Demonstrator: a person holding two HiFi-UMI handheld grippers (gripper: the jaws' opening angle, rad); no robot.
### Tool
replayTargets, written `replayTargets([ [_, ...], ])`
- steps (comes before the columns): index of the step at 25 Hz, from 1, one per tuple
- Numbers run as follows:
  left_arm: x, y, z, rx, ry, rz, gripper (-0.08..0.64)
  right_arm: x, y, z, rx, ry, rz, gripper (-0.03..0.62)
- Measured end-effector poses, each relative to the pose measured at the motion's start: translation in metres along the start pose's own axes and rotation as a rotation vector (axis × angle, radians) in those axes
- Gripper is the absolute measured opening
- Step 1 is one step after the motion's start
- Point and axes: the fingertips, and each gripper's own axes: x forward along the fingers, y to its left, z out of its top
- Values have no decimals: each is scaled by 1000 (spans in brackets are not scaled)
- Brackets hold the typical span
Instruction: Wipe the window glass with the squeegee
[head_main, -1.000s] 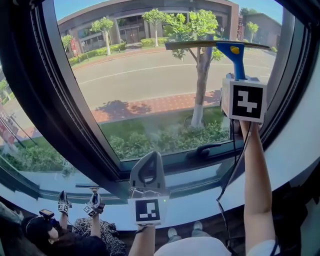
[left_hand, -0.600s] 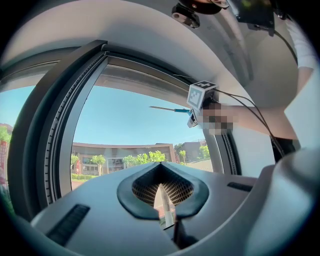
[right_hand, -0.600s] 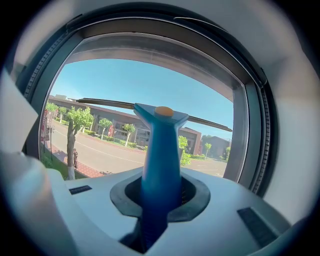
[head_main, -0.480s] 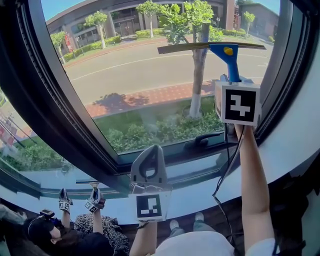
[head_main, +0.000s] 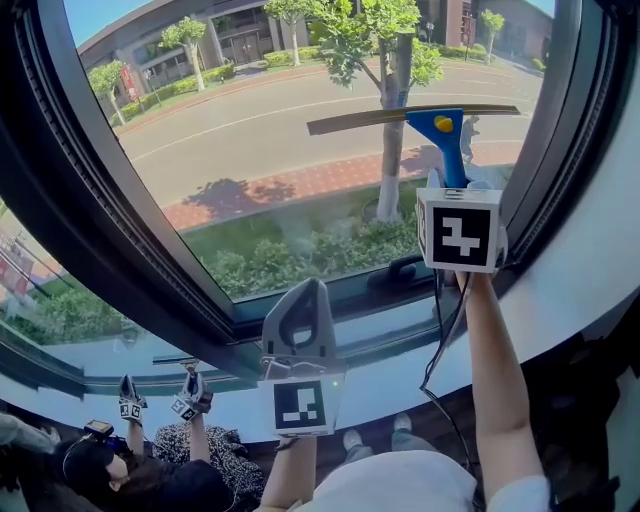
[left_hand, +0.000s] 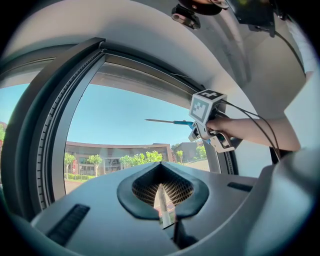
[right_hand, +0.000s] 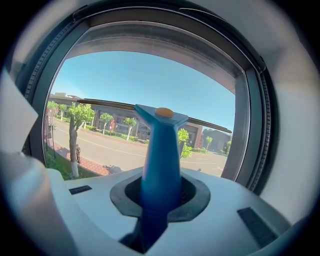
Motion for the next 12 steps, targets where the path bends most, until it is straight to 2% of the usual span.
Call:
replayTargets([
  [12,0,-4,-9,-1,16,7,-8,6,22,-70,-41,78,12,69],
])
